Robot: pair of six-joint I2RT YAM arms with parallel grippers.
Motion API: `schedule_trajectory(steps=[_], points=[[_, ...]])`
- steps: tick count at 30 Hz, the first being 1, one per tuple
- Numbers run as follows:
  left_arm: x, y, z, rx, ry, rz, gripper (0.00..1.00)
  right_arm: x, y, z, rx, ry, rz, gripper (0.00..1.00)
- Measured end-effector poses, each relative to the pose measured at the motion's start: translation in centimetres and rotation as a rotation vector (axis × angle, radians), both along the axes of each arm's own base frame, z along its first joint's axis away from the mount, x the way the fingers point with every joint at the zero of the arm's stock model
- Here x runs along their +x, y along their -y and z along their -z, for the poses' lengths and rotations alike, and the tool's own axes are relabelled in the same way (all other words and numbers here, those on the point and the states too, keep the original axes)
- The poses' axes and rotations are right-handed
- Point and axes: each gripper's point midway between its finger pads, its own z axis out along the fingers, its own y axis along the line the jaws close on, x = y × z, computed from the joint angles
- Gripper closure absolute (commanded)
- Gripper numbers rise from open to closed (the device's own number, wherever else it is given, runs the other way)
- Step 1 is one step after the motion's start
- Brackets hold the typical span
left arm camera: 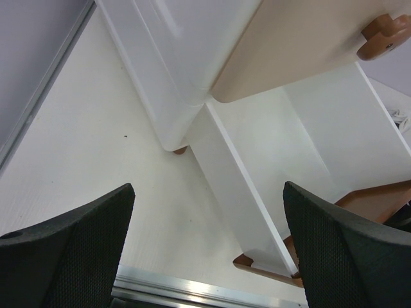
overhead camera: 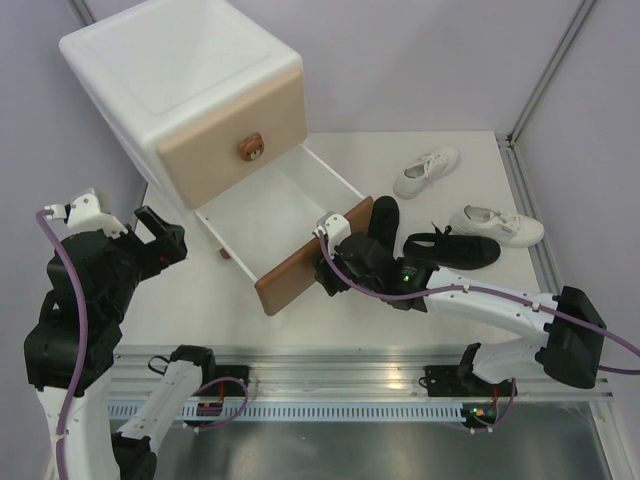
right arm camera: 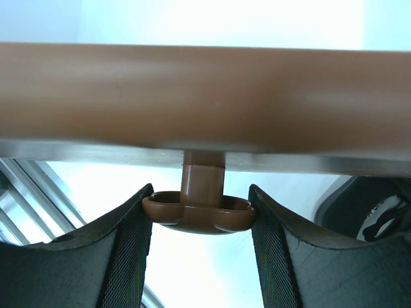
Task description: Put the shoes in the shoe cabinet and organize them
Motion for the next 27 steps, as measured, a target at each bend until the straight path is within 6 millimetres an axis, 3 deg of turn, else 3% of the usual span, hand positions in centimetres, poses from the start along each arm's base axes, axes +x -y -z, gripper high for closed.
schedule_trajectory(steps=[1,2,4,5,7,10,13,19,27], points=[[0.0,0.0,0.0,0.0,0.001,0.0,0.0,-0.1,0.0,0.0,0.0,-0.001,0.002,0.73],[0.0,0.0,0.0,0.0,0.002,-0.001,0.0,-0.2,0.1,0.1,0.001,-0.004,0.003,0.62],[0.0,0.0,-0.1,0.0,0.004,-0.001,0.0,-0.3,0.2,0.1,0.001,-0.006,0.005,0.51],[0.1,0.0,-0.1,0.0,0.005,-0.001,0.0,-0.4,0.2,0.2,0.001,-0.009,0.006,0.4],[0.1,0.0,-0.1,0.0,0.005,-0.001,0.0,-0.5,0.3,0.1,0.003,-0.014,0.01,0.28],[0.1,0.0,-0.1,0.0,0.005,-0.001,0.0,-0.6,0.7,-0.3,0.016,-0.021,0.029,0.19],[0.1,0.0,-0.1,0.0,0.005,-0.001,0.0,-0.8,1.1,-1.2,0.04,-0.019,0.048,0.13],[0.1,0.0,-0.1,0.0,0.005,-0.001,0.0,-0.8,1.7,-3.7,0.088,-0.006,0.077,0.13],[0.0,0.0,-0.1,-0.001,0.006,0.0,0.0,0.5,5.1,-10.1,0.197,0.079,0.27,0.18]])
